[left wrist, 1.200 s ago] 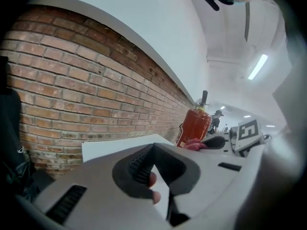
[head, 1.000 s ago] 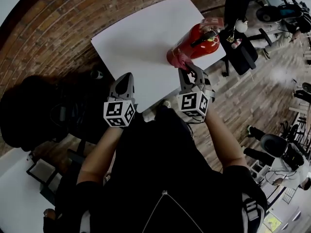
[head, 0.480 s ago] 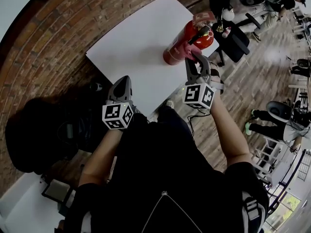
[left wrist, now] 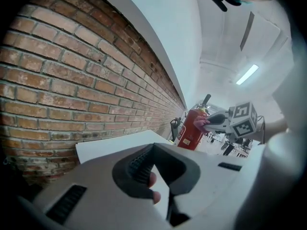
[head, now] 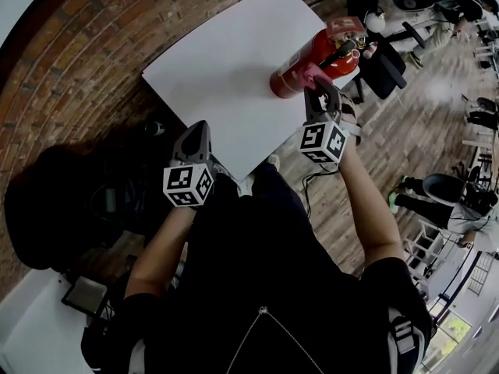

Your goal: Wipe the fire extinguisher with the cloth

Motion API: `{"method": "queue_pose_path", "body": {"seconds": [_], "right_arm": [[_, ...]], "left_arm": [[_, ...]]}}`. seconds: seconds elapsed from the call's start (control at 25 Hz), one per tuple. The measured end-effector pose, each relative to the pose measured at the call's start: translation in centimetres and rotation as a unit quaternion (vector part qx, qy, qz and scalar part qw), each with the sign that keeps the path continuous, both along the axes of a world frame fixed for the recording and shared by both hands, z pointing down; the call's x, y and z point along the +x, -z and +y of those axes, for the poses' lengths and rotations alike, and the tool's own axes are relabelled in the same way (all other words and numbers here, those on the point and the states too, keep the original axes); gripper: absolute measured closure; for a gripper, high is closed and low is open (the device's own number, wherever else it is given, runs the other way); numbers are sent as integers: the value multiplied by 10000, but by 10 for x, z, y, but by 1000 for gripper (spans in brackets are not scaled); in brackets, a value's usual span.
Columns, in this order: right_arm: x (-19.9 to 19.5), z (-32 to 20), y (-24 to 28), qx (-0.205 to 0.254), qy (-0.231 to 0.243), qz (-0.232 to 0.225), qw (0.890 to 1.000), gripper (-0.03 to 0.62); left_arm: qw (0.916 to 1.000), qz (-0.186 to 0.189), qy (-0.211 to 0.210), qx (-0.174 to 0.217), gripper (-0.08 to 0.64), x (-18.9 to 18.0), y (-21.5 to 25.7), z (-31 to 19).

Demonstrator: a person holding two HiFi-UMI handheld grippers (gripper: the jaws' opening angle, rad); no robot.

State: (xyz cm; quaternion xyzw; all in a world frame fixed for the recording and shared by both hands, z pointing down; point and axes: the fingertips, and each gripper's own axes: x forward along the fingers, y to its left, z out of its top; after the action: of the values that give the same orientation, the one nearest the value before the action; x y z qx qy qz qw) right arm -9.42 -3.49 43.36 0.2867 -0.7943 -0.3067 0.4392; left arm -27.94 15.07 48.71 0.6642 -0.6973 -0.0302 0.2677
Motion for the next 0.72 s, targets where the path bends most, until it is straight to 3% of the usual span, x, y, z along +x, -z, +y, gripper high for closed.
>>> {"method": "queue_pose_path", "body": {"seconds": [0.72], "right_arm": [[-7, -4, -46, -375, -20, 107, 9992, 505]], "left_arm": [[9997, 6, 177, -156, 532, -8, -15, 11]]}}
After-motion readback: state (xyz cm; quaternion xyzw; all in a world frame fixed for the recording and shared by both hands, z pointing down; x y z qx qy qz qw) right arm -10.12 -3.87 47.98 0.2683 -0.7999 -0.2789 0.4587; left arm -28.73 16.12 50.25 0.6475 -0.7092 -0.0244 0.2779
